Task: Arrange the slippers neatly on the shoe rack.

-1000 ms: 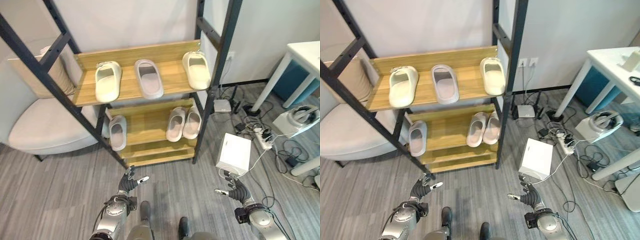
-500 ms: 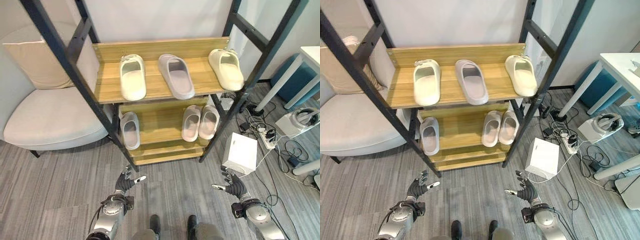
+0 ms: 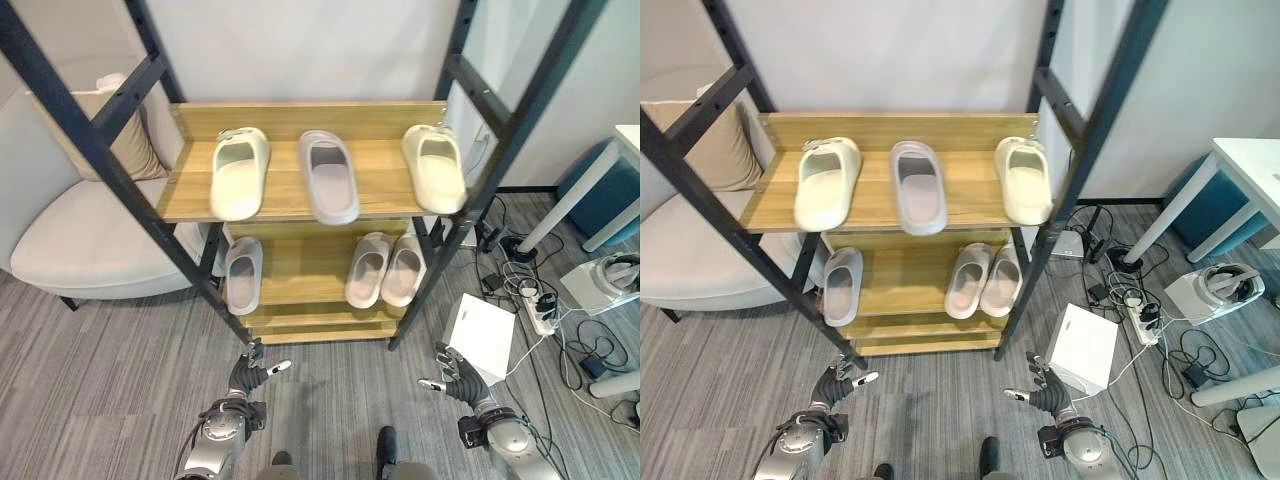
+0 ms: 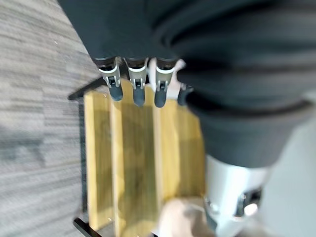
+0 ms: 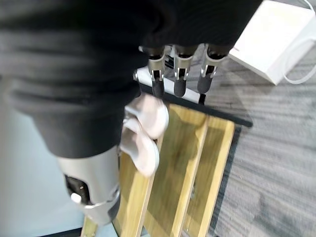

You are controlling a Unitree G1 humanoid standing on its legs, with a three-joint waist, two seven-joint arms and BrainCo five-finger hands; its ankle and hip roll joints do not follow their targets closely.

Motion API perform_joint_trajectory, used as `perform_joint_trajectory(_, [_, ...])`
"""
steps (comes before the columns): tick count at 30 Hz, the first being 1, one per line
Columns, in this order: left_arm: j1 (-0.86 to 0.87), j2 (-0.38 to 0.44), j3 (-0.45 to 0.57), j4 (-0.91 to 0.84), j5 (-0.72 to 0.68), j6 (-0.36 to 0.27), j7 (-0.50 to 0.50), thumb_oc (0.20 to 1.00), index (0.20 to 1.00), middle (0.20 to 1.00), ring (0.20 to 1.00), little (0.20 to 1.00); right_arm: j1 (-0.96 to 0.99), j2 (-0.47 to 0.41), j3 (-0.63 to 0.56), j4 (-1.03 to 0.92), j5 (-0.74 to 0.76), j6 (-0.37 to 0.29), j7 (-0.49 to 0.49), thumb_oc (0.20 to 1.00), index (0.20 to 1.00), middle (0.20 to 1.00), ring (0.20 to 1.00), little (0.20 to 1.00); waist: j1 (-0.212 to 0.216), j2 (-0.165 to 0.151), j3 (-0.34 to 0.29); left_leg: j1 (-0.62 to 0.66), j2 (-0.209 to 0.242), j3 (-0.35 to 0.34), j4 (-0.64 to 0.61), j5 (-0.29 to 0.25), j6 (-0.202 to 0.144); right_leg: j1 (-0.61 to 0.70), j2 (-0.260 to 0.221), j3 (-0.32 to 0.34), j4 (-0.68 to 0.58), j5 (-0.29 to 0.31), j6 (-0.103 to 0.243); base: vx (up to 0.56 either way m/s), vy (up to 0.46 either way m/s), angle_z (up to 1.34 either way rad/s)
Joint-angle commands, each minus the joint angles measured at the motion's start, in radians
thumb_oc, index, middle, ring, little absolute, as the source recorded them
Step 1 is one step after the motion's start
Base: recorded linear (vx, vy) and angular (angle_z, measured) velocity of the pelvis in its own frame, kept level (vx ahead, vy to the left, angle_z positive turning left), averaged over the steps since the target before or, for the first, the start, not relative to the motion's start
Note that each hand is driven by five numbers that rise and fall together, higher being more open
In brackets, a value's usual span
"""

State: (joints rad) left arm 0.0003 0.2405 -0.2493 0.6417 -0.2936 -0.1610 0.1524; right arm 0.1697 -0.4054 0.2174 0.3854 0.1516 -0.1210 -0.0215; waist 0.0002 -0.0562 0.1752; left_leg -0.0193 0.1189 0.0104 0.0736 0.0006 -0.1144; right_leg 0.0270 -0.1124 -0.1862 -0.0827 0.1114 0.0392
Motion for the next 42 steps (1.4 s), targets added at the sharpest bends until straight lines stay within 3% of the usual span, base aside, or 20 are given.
perform_joint_trajectory(1, [-0.063, 0.023, -0.019, -0.001, 0.019, -0.031, 0.004, 1.000, 1.000, 1.000, 1.000, 1.000, -0.002, -0.022, -0.012, -0.071, 0.012, -0.028, -0.008, 1.000, 1.000, 1.000, 1.000, 1.000, -0.014, 0.015, -0.005, -0.008, -0.001, -0.008, -0.113, 0.102, 0.000, -0.012, -0.055, 0.021, 0.104, -0.087, 0.106, 0.16, 0.109, -0.01])
perform_joint_trajectory(4, [-0.044, 0.031, -0.014, -0.012, 0.019, -0.029, -0.005, 1.000, 1.000, 1.000, 1.000, 1.000, -0.006, -0.006, -0.018, -0.066, 0.001, -0.021, -0.005, 1.000, 1.000, 1.000, 1.000, 1.000, -0.012, 0.013, -0.031, 0.033, -0.033, 0.026, -0.130, 0.057, 0.027, 0.009, -0.100, 0.047, 0.077, -0.066, 0.127, 0.20, 0.174, -0.23])
perform_joint_trajectory(12, [-0.033, 0.052, 0.023, -0.013, 0.027, -0.033, 0.012, 1.000, 1.000, 1.000, 1.000, 1.000, -0.035, 0.006, 0.011, -0.089, -0.093, -0.017, -0.027, 1.000, 1.000, 1.000, 1.000, 1.000, 0.007, 0.000, -0.039, 0.074, -0.058, 0.055, -0.152, 0.027, 0.056, 0.005, -0.124, 0.075, 0.056, -0.036, 0.152, 0.06, 0.083, -0.18])
perform_joint_trajectory(16, [-0.042, 0.059, 0.050, -0.020, 0.046, -0.041, 0.026, 1.000, 1.000, 1.000, 1.000, 1.000, -0.040, -0.044, -0.006, -0.329, -0.181, -0.055, -0.017, 1.000, 1.000, 1.000, 1.000, 1.000, 0.000, -0.003, -0.045, 0.092, -0.061, 0.064, -0.161, 0.017, 0.057, 0.010, -0.125, 0.080, 0.039, -0.028, 0.161, 0.04, 0.032, -0.01])
perform_joint_trajectory(17, [-0.042, 0.058, 0.049, -0.020, 0.046, -0.041, 0.026, 1.000, 1.000, 1.000, 1.000, 1.000, -0.038, -0.045, -0.007, -0.332, -0.181, -0.053, -0.016, 1.000, 1.000, 1.000, 1.000, 1.000, 0.001, -0.003, -0.045, 0.093, -0.061, 0.064, -0.161, 0.017, 0.057, 0.010, -0.125, 0.080, 0.039, -0.028, 0.161, 0.02, 0.014, -0.03])
perform_joint_trajectory(20, [-0.045, 0.050, 0.051, -0.022, 0.059, -0.045, 0.033, 1.000, 1.000, 1.000, 1.000, 1.000, -0.009, -0.071, -0.067, -0.618, -0.122, -0.108, 0.023, 1.000, 1.000, 1.000, 1.000, 1.000, -0.016, -0.003, -0.051, 0.104, -0.054, 0.072, -0.161, 0.009, 0.051, 0.017, -0.121, 0.082, 0.031, -0.031, 0.162, 0.02, 0.001, -0.04])
perform_joint_trajectory(26, [-0.031, 0.045, 0.020, -0.046, 0.057, -0.046, 0.029, 1.000, 1.000, 1.000, 1.000, 1.000, -0.140, -0.057, -0.076, -0.741, -0.060, -0.149, -0.022, 1.000, 1.000, 1.000, 1.000, 1.000, -0.011, 0.002, -0.067, 0.113, -0.049, 0.068, -0.161, 0.004, 0.047, 0.034, -0.117, 0.075, 0.018, -0.034, 0.160, 0.02, -0.007, -0.04])
perform_joint_trajectory(30, [-0.020, 0.044, -0.021, -0.063, 0.048, -0.048, 0.024, 1.000, 1.000, 1.000, 1.000, 1.000, -0.350, -0.059, -0.053, -0.651, -0.214, -0.124, -0.164, 1.000, 1.000, 1.000, 1.000, 1.000, 0.021, 0.006, -0.076, 0.120, -0.050, 0.055, -0.161, -0.002, 0.049, 0.053, -0.117, 0.061, 0.010, -0.036, 0.159, 0.05, 0.008, 0.00])
perform_joint_trajectory(31, [-0.017, 0.047, -0.038, -0.069, 0.042, -0.048, 0.024, 1.000, 1.000, 1.000, 1.000, 1.000, -0.458, -0.068, -0.034, -0.561, -0.281, -0.096, -0.235, 1.000, 1.000, 1.000, 1.000, 1.000, 0.039, 0.005, -0.077, 0.121, -0.051, 0.049, -0.161, -0.004, 0.050, 0.059, -0.118, 0.056, 0.007, -0.036, 0.158, 0.04, 0.018, 0.11])
perform_joint_trajectory(35, [-0.013, 0.058, -0.069, -0.071, 0.023, -0.045, 0.018, 1.000, 1.000, 1.000, 1.000, 1.000, -0.681, -0.096, 0.020, -0.343, -0.370, -0.021, -0.336, 1.000, 1.000, 1.000, 1.000, 1.000, 0.092, -0.008, -0.072, 0.115, -0.056, 0.027, -0.161, -0.002, 0.055, 0.067, -0.119, 0.041, 0.003, -0.035, 0.158, 0.03, 0.010, 0.19])
perform_joint_trajectory(42, [-0.006, 0.072, -0.089, -0.052, 0.004, -0.038, 0.012, 1.000, 1.000, 1.000, 1.000, 1.000, -0.862, -0.128, 0.049, -0.105, -0.369, 0.040, -0.398, 1.000, 1.000, 1.000, 1.000, 1.000, 0.146, -0.024, -0.053, 0.085, -0.068, -0.001, -0.154, -0.001, 0.063, 0.061, -0.126, 0.024, 0.002, -0.028, 0.162, 0.02, 0.019, 0.17])
